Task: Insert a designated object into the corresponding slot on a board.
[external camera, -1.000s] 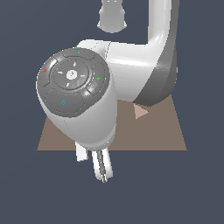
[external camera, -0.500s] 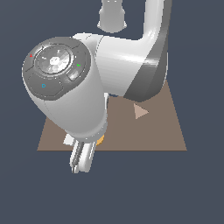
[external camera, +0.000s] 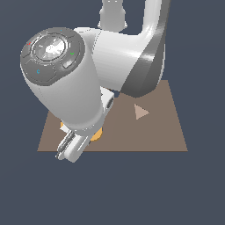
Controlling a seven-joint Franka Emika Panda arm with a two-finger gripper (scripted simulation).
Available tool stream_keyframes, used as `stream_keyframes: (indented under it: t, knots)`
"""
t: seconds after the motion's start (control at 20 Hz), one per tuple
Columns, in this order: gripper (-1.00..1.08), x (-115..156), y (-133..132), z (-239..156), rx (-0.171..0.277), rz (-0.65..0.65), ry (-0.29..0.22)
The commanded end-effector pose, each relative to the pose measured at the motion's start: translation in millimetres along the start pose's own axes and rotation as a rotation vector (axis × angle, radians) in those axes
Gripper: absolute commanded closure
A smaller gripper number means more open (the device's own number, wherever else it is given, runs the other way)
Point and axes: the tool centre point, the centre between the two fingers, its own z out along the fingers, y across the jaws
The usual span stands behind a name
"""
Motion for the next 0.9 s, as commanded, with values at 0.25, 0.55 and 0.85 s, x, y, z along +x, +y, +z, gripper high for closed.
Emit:
stream_keyframes:
  t: [0.25, 0.55, 0.85]
  knots:
    - [1.08, 5.1, 6.3, -0.7, 0.0, 0.142, 0.0]
    - [1.08, 6.6, 8.9, -0.7, 0.0, 0.193, 0.0]
    - [1.08, 6.6, 9.3, -0.5, -0.001, 0.196, 0.0]
